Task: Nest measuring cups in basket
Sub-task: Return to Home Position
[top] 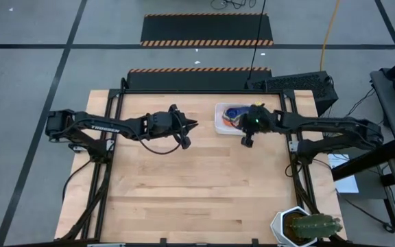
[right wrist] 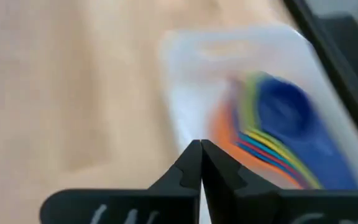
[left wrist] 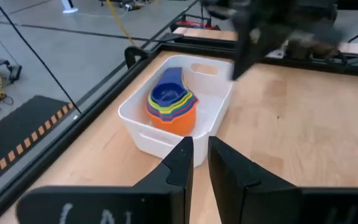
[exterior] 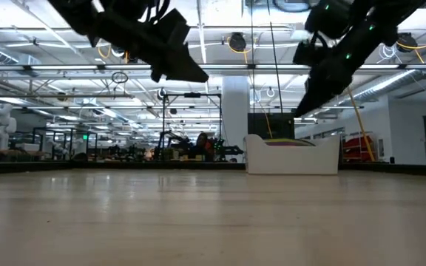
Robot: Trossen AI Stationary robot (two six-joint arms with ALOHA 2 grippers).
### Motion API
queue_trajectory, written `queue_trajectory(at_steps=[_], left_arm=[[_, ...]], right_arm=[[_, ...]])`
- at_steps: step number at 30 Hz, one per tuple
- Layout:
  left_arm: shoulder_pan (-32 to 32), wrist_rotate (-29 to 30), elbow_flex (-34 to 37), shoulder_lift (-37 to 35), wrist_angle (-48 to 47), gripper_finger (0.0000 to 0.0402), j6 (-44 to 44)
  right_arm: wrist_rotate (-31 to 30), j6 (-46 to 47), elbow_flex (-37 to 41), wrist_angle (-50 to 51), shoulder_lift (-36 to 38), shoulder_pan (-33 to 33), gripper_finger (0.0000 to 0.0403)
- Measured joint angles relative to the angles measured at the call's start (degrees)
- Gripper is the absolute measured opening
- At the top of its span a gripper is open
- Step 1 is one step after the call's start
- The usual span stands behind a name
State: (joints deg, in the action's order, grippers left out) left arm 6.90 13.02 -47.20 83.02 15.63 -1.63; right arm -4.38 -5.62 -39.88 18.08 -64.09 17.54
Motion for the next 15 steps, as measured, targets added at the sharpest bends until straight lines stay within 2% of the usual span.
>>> queue_trajectory(at_steps=[2,8,15], left_arm=[[0.0,0.0,2.7,0.0,3.6,0.0051,0.0],[-0.9,0.0,10.9,-1.4,13.5,0.0051,-1.2],[-3.4,0.3,16.5,-5.9,17.4,0.0051,-3.0]], right_arm=[[1.9,1.0,0.0,-0.3,1.5,-3.3,0.0],[2.1,2.0,0.0,-1.6,4.1,-11.8,0.0],[2.9,1.9,6.1,-12.0,6.4,-17.3,0.0]])
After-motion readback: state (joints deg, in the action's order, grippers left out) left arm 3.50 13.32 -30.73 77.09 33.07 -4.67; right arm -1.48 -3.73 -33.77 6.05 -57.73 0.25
